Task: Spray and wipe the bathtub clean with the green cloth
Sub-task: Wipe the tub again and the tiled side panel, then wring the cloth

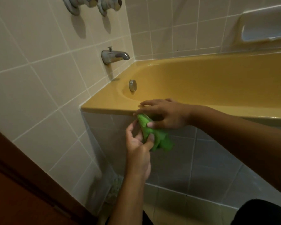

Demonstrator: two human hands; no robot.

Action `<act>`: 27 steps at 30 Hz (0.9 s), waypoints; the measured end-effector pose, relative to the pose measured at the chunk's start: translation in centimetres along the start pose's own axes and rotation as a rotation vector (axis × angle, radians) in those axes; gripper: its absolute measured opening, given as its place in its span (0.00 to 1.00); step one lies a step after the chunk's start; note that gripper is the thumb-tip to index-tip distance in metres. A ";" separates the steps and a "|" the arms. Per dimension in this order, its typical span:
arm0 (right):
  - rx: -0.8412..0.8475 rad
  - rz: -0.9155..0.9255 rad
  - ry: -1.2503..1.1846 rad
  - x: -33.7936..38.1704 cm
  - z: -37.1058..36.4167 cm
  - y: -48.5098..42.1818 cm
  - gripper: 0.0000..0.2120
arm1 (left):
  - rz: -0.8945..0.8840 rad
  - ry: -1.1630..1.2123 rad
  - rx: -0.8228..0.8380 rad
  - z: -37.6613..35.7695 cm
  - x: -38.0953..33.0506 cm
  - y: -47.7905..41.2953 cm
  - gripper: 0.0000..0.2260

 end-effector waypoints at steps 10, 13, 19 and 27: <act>-0.794 -0.100 -0.021 4.2 -4.4 4.6 0.20 | 0.132 -0.251 0.198 4.0 -1.7 0.9 0.25; -0.981 -0.292 -0.060 4.9 -7.4 6.1 0.19 | 0.061 -0.664 0.265 4.4 -2.7 0.6 0.26; -1.168 -0.346 -0.308 4.8 -9.9 7.3 0.15 | -0.540 -1.431 0.089 1.5 -5.0 -1.1 0.15; -1.293 -0.436 -0.432 4.1 -10.0 8.9 0.22 | -0.976 -1.603 0.112 -3.0 -6.9 -3.0 0.11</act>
Point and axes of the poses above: each hand's wrist, its own y-axis away from the middle knuckle, its own z-axis out of the back of the hand, x = y × z, the point moved 5 cm from there along -y, towards the middle knuckle, and after that the axes turned 13 degrees about z, right-handed, at the moved point
